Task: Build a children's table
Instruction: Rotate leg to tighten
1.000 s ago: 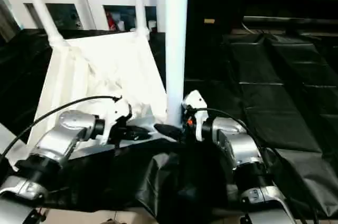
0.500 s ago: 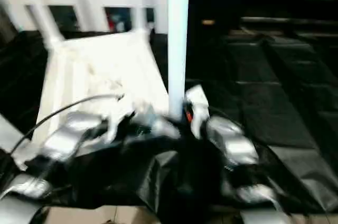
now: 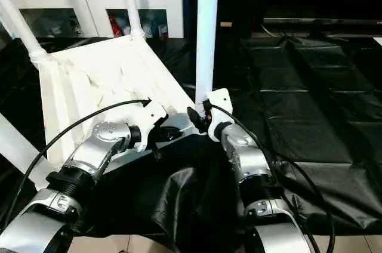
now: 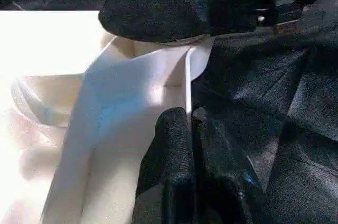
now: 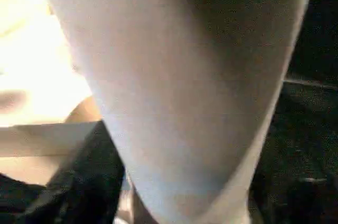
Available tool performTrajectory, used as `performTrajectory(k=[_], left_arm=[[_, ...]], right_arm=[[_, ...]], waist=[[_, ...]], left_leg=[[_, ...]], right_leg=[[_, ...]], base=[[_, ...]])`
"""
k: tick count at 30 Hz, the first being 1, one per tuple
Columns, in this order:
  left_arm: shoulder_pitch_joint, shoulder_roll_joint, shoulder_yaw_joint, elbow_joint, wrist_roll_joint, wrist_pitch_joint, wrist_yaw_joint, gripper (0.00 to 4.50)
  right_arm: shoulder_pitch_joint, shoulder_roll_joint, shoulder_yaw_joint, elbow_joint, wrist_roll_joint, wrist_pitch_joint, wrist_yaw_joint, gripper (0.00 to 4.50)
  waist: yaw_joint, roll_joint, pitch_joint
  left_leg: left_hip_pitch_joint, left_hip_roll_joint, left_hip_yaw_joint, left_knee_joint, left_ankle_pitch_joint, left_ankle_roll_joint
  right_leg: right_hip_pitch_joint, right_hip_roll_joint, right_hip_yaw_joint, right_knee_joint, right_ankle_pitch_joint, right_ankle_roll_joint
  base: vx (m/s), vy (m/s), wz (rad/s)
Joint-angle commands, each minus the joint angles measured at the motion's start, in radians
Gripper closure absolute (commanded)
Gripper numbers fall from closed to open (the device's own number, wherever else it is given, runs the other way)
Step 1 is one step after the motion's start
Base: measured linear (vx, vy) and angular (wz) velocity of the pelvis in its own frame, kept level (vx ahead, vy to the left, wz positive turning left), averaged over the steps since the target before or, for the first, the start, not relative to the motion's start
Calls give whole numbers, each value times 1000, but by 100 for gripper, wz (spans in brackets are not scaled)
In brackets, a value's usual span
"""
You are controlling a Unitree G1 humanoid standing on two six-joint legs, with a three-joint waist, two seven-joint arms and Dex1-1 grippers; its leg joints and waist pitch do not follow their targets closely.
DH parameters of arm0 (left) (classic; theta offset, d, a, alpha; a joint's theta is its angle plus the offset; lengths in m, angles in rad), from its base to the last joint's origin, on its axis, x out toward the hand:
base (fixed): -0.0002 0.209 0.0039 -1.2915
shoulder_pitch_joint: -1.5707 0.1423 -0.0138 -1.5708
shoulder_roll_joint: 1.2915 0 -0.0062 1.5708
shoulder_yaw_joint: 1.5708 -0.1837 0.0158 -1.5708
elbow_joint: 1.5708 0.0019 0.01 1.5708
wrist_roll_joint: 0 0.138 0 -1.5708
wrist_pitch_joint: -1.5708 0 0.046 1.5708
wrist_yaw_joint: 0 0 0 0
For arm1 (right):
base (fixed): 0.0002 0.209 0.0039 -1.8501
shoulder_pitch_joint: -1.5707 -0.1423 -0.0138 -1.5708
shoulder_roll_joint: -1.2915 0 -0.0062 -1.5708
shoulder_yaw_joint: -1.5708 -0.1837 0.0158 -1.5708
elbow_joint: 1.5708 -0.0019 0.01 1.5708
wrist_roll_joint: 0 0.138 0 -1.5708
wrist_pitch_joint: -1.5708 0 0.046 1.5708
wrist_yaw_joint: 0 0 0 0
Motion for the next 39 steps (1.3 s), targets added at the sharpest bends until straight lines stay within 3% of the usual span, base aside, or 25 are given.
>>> performTrajectory(k=[1,3,5,7,9,14,17,24,29,34,37,39], left_arm=[[-13,-43,-24,-63,-53,-82,-42,450],[-8,-35,-27,-66,-52,-83,-55,450],[-1,-22,-28,-71,-54,-83,-71,450],[1,-13,-26,-66,-52,-89,-83,450],[1,-10,-27,-64,-49,-91,-86,450],[0,-5,-25,-55,-48,-96,-95,450],[4,0,-30,-57,-45,-99,-109,450],[18,11,-39,-72,-49,-103,-136,450],[24,17,-43,-78,-46,-104,-143,450],[22,19,-43,-75,-31,-129,-117,450],[19,15,-15,-105,-56,-79,-106,406],[26,17,-5,-146,-80,-34,-124,385]], right_arm=[[39,40,120,-1,11,40,142,109],[56,15,129,-32,13,41,176,93],[101,-58,133,-122,34,51,259,93],[153,-156,122,-217,66,67,358,93],[176,-205,111,-256,84,77,406,93],[231,-330,52,-348,129,118,510,93],[262,-390,33,-380,142,132,537,93],[284,-443,9,-413,169,160,545,93],[298,-452,22,-455,188,186,582,93],[298,-444,33,-484,205,204,579,93],[310,-451,52,-531,228,237,598,93],[314,-449,55,-543,233,246,603,93]], waist=[[2,-11,-54],[4,-12,-55],[8,-16,-54],[17,-15,-56],[28,-17,-58],[32,-19,-53],[31,-21,-56],[32,-24,-56],[33,-24,-59],[34,-25,-59],[34,-23,-58],[37,-20,-62]], left_leg=[[-2,25,-4,-62,-292,55],[-2,26,-4,-62,-279,59],[-2,26,-3,-60,-261,69],[5,30,2,-56,-251,85],[-3,29,2,-54,-218,99],[-6,26,1,-54,-237,98],[-8,26,-1,-53,-228,100],[-12,25,-1,-49,-201,111],[-14,26,0,-46,-178,121],[-15,25,-1,-46,-182,118],[-14,27,-2,-48,-187,115],[-12,32,-3,-48,-182,106]], right_leg=[[48,-56,40,-92,-351,-176],[50,-57,40,-89,-329,-183],[53,-57,41,-89,-316,-183],[47,-56,46,-89,-286,-191],[54,-55,44,-82,-250,-199],[54,-56,40,-93,-346,-166],[54,-55,38,-92,-340,-164],[52,-56,36,-94,-354,-158],[54,-56,34,-87,-300,-173],[54,-56,33,-89,-321,-163],[55,-55,33,-89,-321,-161],[55,-61,35,-83,-302,-182]], base=[[0,0,0],[0,0,0],[0,0,0],[0,0,0],[0,0,0],[0,0,0],[0,0,0],[0,0,0],[0,0,0],[0,0,0],[0,0,0],[0,0,0]])
